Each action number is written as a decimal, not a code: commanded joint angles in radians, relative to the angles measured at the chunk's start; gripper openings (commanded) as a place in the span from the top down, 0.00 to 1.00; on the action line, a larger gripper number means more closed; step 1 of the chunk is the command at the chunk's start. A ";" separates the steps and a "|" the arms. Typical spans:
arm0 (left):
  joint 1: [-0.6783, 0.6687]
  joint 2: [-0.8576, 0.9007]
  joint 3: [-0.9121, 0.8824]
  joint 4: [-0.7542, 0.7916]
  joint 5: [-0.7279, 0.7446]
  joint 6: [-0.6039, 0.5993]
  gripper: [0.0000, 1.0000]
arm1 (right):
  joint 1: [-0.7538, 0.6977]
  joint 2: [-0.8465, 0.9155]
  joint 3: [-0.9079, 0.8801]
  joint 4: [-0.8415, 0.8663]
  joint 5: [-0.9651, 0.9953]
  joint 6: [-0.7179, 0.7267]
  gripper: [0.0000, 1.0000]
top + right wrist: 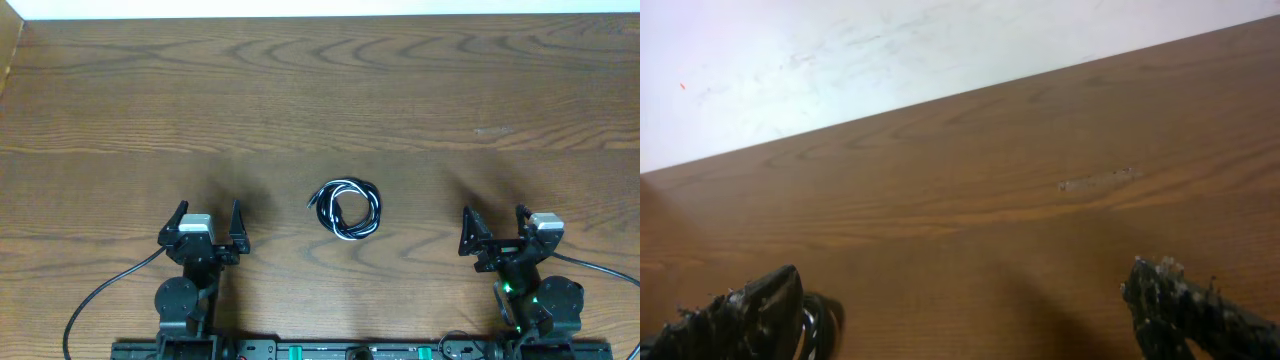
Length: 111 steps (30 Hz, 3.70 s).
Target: Untangle cables
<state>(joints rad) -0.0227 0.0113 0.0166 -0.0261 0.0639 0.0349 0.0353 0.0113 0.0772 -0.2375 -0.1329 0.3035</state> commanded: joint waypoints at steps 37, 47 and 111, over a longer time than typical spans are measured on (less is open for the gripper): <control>-0.003 -0.005 -0.013 -0.041 -0.005 0.017 0.09 | 0.006 0.000 -0.003 -0.002 0.014 -0.013 0.01; -0.003 -0.005 -0.013 -0.041 -0.005 0.017 0.09 | 0.006 0.000 -0.003 -0.001 0.015 -0.012 0.01; -0.003 0.655 0.735 -0.755 0.619 -0.250 0.09 | 0.536 1.299 0.798 -0.373 -0.199 -0.200 0.01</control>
<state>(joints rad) -0.0231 0.6731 0.7074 -0.8101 0.5568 -0.2352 0.5575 1.2911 0.8520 -0.6418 -0.4206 0.1215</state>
